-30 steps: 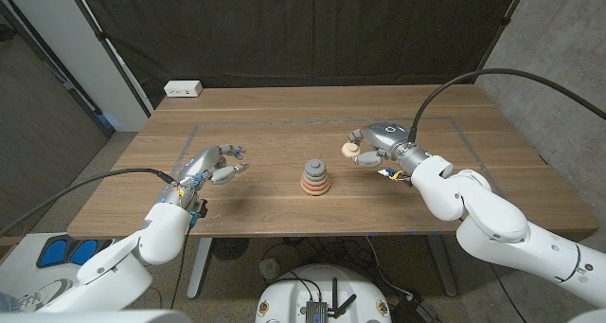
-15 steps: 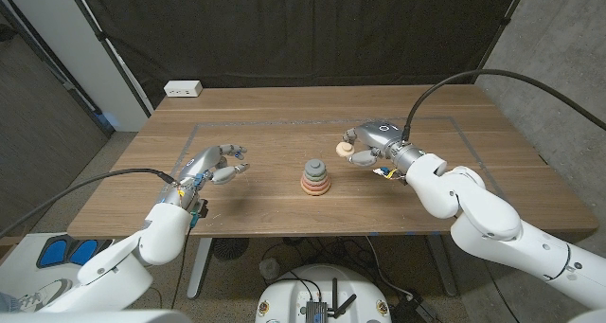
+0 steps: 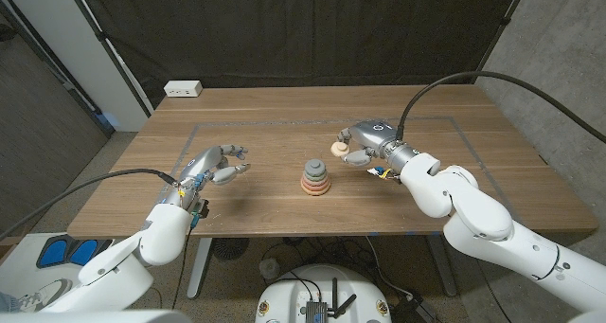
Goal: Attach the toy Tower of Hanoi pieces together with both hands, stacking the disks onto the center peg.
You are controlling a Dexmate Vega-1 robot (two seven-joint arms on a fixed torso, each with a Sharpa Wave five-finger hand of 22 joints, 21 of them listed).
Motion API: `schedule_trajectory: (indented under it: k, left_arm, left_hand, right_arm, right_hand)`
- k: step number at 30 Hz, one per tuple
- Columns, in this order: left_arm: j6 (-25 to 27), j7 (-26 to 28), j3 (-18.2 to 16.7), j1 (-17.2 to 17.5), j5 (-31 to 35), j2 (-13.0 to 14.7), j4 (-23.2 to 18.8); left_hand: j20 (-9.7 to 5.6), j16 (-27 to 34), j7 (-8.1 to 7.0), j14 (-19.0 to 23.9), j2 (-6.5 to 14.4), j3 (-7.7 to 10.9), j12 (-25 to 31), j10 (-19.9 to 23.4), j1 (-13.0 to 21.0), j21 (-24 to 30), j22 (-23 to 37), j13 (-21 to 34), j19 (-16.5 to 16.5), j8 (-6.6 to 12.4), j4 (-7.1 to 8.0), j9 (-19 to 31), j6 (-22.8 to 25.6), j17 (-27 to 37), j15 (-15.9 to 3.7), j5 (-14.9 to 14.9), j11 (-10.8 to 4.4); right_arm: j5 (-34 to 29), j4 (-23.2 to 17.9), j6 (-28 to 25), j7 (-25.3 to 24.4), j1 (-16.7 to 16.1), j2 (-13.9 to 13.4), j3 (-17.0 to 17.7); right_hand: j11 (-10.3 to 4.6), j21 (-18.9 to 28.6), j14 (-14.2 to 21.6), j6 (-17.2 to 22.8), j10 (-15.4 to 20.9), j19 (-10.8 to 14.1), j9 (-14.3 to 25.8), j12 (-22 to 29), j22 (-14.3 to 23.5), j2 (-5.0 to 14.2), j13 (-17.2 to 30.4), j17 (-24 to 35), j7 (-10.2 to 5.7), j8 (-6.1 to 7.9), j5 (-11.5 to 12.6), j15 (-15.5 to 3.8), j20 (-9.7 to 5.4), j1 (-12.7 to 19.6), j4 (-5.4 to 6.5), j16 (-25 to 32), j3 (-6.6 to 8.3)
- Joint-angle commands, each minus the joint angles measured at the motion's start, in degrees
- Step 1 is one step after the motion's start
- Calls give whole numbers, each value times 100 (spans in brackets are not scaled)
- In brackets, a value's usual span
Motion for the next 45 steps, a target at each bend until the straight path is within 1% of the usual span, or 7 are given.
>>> schedule_trajectory:
  k: [1,16,21,29,36,37,45]
  left_arm:
    - [-22,1,-46,52,17,-12,-13]
    - [-11,-28,-104,141,31,-44,-44]
    - [-28,-38,-90,131,27,-58,-35]
    - [3,-78,-74,123,32,-48,-42]
    - [15,-83,-57,115,33,-50,-51]
    - [3,-70,-56,117,34,-56,-49]
    - [-8,-36,-70,143,27,-84,-46]
  left_hand:
    - [-759,46,23,28,-53,48,2,34,19,17,14,19,24,-21,15,25,34,10,-322,3,-14]
    - [-758,50,48,26,-54,71,-5,49,16,26,12,12,31,-22,17,27,50,2,-322,-1,13]
    - [-757,52,46,25,-53,76,-2,50,15,28,12,21,33,-22,18,28,56,1,-322,-3,6]
    - [-758,56,47,26,-54,89,-2,72,13,30,12,14,33,-21,17,29,69,-1,-322,-5,0]
    - [-757,60,47,28,-55,93,2,79,10,32,11,21,36,-21,18,30,72,-1,-322,-7,16]
    - [-756,60,49,28,-56,95,-2,71,9,32,11,21,37,-21,18,30,74,-2,-322,-7,-3]
    - [-756,63,52,28,-58,103,-2,80,5,33,10,22,38,-20,19,31,84,-4,-322,-9,23]
  right_arm:
    - [-243,93,285,174,134,237,-84]
    - [-351,286,663,498,433,528,-234]
    - [-436,323,659,766,560,660,-319]
    - [-458,380,690,932,632,769,-365]
    - [-505,434,722,1121,744,869,-449]
    - [-500,457,740,1183,791,898,-476]
    - [-543,547,759,1333,906,1002,-558]
  right_hand:
    - [-246,-14,-15,252,292,-13,36,21,28,367,21,14,-201,19,47,-18,-139,323,123,23,137]
    - [-242,-14,-21,251,291,-17,35,-3,35,372,37,13,-197,10,44,-18,-139,324,124,20,137]
    - [-248,-6,-24,224,260,-10,36,-20,46,373,55,14,-208,-5,41,-18,-139,322,125,19,136]
    - [-242,-15,-32,187,221,-25,36,-54,43,376,56,14,-199,-27,37,-18,-139,318,127,16,135]
    - [-242,-25,-42,186,227,-39,37,-65,37,375,59,14,-195,-35,33,-18,-139,313,128,13,134]
    - [-243,-25,-42,187,227,-39,37,-66,37,375,59,14,-195,-35,33,-18,-139,313,128,12,134]
    - [-227,-28,-53,182,236,-43,37,-73,36,370,61,14,-190,-43,31,-18,-140,307,127,10,132]
